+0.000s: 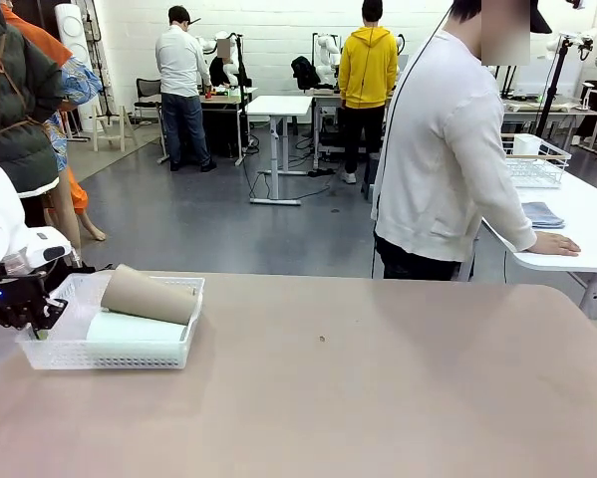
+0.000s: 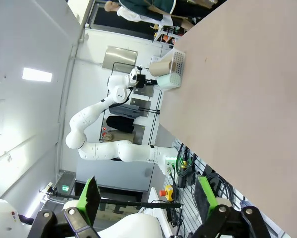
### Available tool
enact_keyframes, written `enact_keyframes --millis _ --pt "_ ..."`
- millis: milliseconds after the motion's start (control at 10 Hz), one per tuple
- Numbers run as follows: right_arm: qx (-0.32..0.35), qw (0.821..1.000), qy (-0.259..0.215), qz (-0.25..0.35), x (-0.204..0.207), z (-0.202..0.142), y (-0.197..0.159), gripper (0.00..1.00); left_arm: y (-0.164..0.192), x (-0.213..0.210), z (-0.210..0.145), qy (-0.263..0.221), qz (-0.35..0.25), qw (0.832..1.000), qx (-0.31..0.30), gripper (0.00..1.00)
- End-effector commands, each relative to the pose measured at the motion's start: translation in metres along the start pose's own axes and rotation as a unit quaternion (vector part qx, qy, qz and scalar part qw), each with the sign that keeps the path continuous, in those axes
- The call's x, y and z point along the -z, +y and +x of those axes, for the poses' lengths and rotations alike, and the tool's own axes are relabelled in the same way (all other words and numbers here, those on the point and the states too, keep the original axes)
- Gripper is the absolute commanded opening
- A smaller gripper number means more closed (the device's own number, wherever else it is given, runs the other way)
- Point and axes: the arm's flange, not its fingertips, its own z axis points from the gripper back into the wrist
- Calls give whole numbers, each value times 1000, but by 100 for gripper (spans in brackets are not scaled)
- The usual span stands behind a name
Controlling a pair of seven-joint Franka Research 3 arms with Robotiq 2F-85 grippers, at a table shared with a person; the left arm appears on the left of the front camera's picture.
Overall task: Clean and organize the cups into the basket.
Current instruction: Move the Organizing basket back to the left side of the table.
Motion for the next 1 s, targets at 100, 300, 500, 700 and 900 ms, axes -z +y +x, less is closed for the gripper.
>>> enact_keyframes --millis 100,300,500,700,900 --pt "-1 1000 -1 4 2 -2 1 100 -3 4 6 -7 0 1000 9 100" --pt "-1 1000 -1 4 2 -2 1 100 -2 2 3 -6 3 1000 10 89" --pt "-1 1000 -1 4 2 -2 1 100 -4 -2 0 -8 8 1000 10 100" --pt "-1 1000 -1 4 2 -2 1 100 -6 -6 -3 -12 10 1000 9 100" --pt "-1 1000 -1 4 2 -2 1 100 -6 -10 -5 -10 15 1000 4 100"
